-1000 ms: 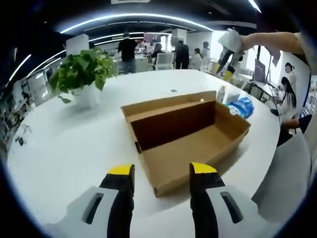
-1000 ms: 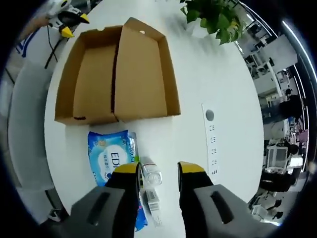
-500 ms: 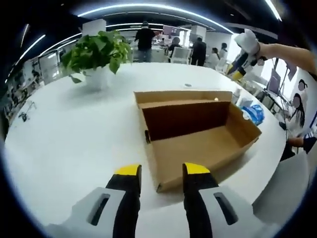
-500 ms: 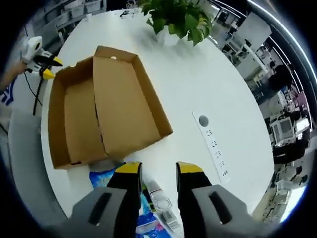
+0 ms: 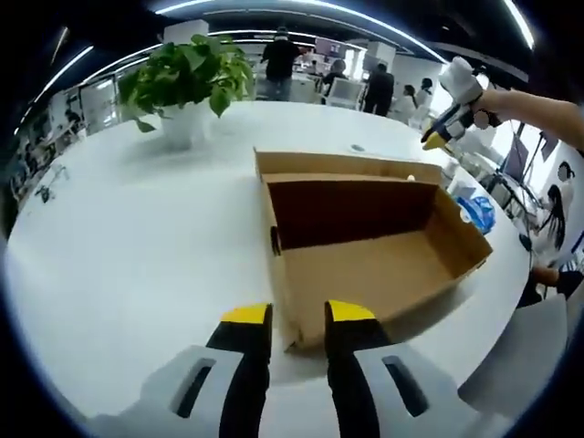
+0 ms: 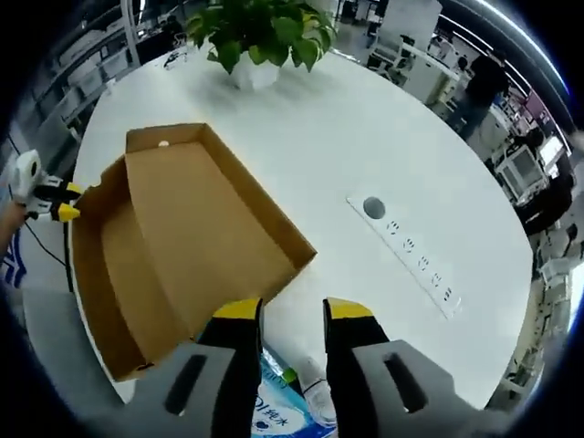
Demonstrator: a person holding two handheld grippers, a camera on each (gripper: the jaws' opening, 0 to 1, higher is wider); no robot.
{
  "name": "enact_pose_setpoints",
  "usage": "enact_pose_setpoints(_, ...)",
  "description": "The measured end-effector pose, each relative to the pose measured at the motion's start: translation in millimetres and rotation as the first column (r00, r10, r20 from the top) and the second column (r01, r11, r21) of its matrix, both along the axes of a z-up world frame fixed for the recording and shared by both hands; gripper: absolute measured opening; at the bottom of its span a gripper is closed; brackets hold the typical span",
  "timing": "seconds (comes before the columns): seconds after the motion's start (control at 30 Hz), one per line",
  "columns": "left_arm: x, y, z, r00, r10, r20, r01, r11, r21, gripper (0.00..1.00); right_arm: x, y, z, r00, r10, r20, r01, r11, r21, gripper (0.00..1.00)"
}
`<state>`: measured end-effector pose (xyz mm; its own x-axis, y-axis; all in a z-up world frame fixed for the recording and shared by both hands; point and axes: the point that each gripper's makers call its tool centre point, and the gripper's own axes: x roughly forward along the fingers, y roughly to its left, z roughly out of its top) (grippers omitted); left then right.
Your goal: Operate the shoe box by opening the lid, removing the specified soft item, and placing it in the target area until the item is outside and the box remains undamaged.
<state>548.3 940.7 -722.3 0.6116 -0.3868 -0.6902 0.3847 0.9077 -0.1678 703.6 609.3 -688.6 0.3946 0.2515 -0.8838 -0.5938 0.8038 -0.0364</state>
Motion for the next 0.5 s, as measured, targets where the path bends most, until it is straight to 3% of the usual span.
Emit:
enact_pose_setpoints(0.23, 2.3, 6, -3.1, 1.000, 0.022, -0.008, -0.022, 1.000, 0.018, 0.06, 8, 8, -22.8, 0.995, -0.094, -0.036, 0.095, 0.995, 0.036, 0.24)
enact_pose_setpoints(0.5, 1.4, 4, -3.1, 1.000, 0.016, -0.008, -0.016, 1.000, 0.007, 0.06, 10, 11, -46.2, 0.975, -0.199, -0.094, 0.205, 0.977, 0.051, 0.20)
